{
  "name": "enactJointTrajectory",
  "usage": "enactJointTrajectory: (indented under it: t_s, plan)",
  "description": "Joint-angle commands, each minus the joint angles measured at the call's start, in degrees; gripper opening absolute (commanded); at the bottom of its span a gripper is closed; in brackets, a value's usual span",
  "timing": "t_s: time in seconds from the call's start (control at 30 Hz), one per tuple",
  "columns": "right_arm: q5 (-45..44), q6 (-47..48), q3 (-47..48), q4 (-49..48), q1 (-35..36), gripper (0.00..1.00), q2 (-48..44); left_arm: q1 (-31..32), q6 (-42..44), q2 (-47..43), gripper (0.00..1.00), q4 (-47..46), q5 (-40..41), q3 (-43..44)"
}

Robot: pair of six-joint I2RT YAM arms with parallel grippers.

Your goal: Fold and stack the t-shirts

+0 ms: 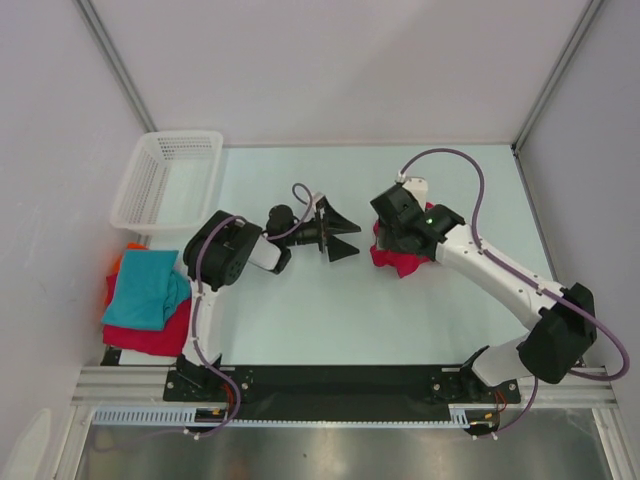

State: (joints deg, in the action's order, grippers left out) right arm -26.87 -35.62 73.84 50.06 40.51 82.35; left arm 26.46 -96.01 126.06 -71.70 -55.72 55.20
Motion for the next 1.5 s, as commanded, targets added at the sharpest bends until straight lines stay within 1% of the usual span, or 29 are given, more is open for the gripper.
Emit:
enactJointTrajectory:
  t_s: [0.0,0.03,0.07,0.1,0.13,0.17,0.3,0.47,0.73,0.83,0.9,0.97,1.0,1.03,1.07,1.1,1.13,1.23,1.33,1.4,1.43,1.47]
  plan:
    - [-2.0,-0.9,-1.1,2.0,-1.0,0.66,-2.5,4.2,22.9,-6.5,1.00,25.9,1.9,7.0]
    - [-2.0,-0.9,-1.2,2.1,-1.0,0.66,-2.8,5.0,39.7,-7.8,1.00,38.9,4.2,10.1]
    - [-2.0,-0.8,-1.6,2.1,-1.4,0.66,-3.0,6.8,47.8,-8.5,1.00,51.9,12.3,14.1]
    - [-1.9,-0.6,-1.9,2.1,-1.6,0.66,-3.2,7.8,53.9,-8.4,0.99,70.9,16.2,22.2]
    - [-1.6,-0.5,-2.5,1.9,-1.7,0.66,-3.5,8.5,60.3,-7.0,1.00,76.6,18.5,25.2]
    - [-1.4,-0.4,-2.8,1.5,-1.8,0.66,-3.9,8.9,60.7,-6.5,1.00,78.7,18.3,26.9]
    - [-0.6,0.3,-4.0,0.8,-3.0,0.66,-4.7,9.0,55.7,-4.3,0.99,74.4,18.0,27.2]
    - [0.2,1.9,-5.8,0.1,-4.8,0.66,-5.5,9.7,53.6,-0.5,0.99,71.9,17.5,26.7]
    - [2.4,3.0,-7.6,-2.2,-6.6,0.66,-5.5,10.1,51.9,1.5,1.00,68.6,17.5,25.5]
    - [3.0,3.1,-7.6,-2.3,-6.6,0.66,-4.9,10.3,50.9,2.3,0.97,66.8,16.6,24.8]
    - [3.1,3.3,-7.3,-2.4,-6.6,0.66,-4.7,10.5,50.0,2.9,0.88,64.6,16.0,24.3]
    - [3.2,3.4,-7.0,-2.4,-6.7,0.66,-4.4,10.6,48.9,4.2,0.62,61.8,13.3,24.3]
    - [3.5,3.4,-6.9,-2.3,-6.7,0.66,-4.2,10.7,47.2,4.9,0.46,60.6,11.2,24.5]
    - [3.7,3.3,-6.5,-2.3,-6.7,0.66,-4.2,10.7,46.0,6.5,0.15,59.4,9.8,25.0]
    - [3.8,3.2,-6.3,-2.4,-6.7,0.66,-4.2,10.7,45.1,6.7,0.07,59.0,8.8,25.1]
    - [4.1,3.3,-6.2,-2.4,-6.7,0.66,-4.3,10.8,44.8,6.6,0.01,59.0,9.3,24.9]
    - [4.3,3.1,-5.8,-2.3,-6.7,0.66,-4.2,10.8,44.9,5.3,0.00,59.0,9.8,24.3]
    - [4.5,2.7,-5.8,-2.2,-6.6,0.66,-4.7,10.7,46.3,2.7,0.00,60.1,12.4,22.7]
    - [4.9,2.2,-6.3,-2.3,-6.5,0.66,-5.3,10.3,48.8,-1.7,0.00,63.8,14.1,22.7]
    - [5.3,1.9,-6.7,-2.5,-6.2,0.66,-5.7,9.8,51.6,-6.0,0.00,68.3,15.6,23.8]
    - [5.3,1.9,-6.9,-2.7,-5.9,0.66,-5.9,9.3,52.7,-7.5,0.00,72.9,16.2,24.5]
    - [5.3,1.6,-7.1,-2.8,-5.7,0.66,-6.1,9.0,53.7,-9.0,0.00,75.1,16.7,25.8]
